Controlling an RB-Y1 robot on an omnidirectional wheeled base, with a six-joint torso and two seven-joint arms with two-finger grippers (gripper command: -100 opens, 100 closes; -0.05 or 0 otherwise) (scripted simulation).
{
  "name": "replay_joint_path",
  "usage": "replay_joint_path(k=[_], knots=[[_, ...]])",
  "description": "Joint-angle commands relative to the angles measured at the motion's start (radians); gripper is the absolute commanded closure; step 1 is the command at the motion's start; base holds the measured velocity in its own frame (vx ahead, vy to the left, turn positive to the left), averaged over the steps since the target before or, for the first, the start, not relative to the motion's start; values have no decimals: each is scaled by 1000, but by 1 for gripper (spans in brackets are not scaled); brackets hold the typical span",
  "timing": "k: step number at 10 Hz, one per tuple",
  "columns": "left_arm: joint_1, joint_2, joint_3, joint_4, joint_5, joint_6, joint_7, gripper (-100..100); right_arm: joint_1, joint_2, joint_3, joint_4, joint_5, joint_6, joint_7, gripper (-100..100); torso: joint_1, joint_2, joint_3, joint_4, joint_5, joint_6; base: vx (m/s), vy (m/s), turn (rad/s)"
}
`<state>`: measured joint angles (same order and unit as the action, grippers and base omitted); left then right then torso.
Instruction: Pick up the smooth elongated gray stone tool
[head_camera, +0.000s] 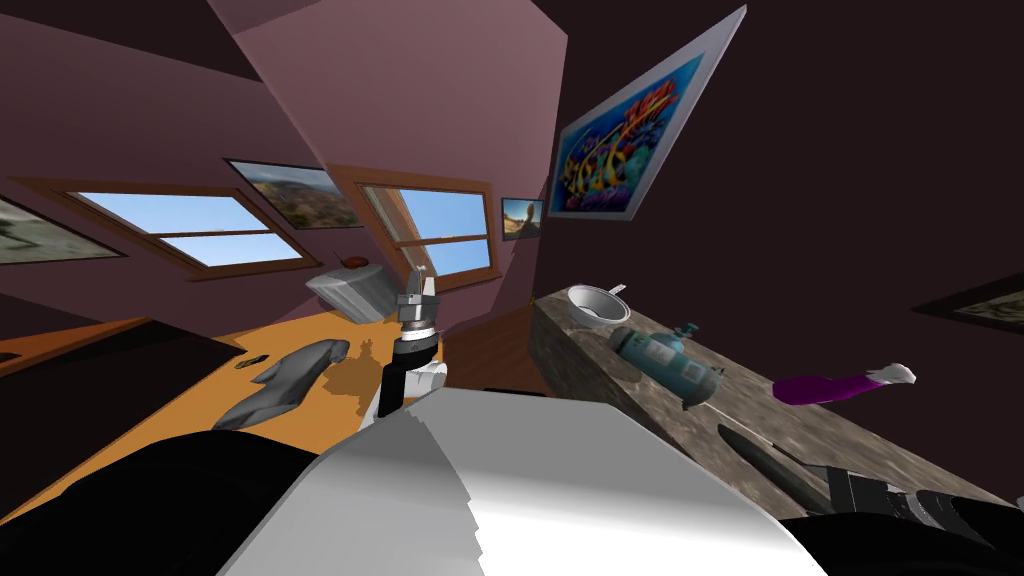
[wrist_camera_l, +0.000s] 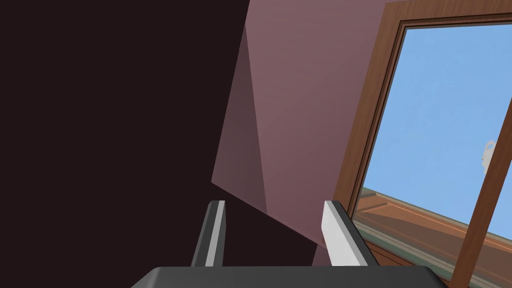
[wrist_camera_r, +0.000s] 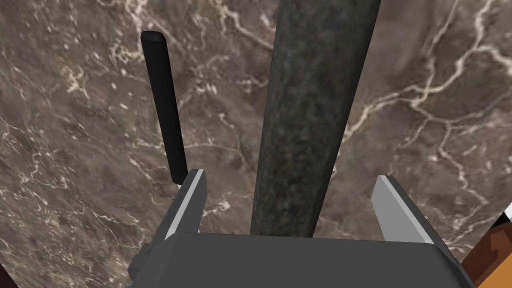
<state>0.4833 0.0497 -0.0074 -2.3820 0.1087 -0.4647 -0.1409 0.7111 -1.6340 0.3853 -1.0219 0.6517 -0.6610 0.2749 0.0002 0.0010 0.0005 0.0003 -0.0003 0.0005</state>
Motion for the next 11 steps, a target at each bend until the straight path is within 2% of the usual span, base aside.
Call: replay_joint_path(k=[1,2,3,4,8,9,10,11], knots=[[0,0,0,0,0,0,0,0,-1,29,9,3,7,20,7,-100,0,0,0,0,0,0,27,-30,77],[0,0,0,0,0,0,0,0,-2,51,15,8,13,32,13,-100,-1,-1,0,0,0,0,31,-38,76],[0,0,0,0,0,0,0,0,-12,37,17,6,17,20,2,-100,-2,-1,-1,0,0,0,14,-18,17],[0,0,0,0,0,0,0,0,-11,38,18,5,17,25,1,100,-1,0,0,0,0,0,0,0,0],[0,0,0,0,0,0,0,0,-11,39,18,5,16,24,0,100,1,1,0,0,1,0,0,0,0],[0,0,0,0,0,0,0,0,-11,39,18,4,17,24,1,0,1,1,0,0,1,0,0,0,0],[0,0,0,0,0,0,0,0,0,7,2,-1,2,8,2,100,1,1,0,0,1,0,-21,24,-102],[0,0,0,0,0,0,0,0,2,-15,-4,-6,-3,-4,-3,100,3,2,1,0,2,1,-39,37,-115]])
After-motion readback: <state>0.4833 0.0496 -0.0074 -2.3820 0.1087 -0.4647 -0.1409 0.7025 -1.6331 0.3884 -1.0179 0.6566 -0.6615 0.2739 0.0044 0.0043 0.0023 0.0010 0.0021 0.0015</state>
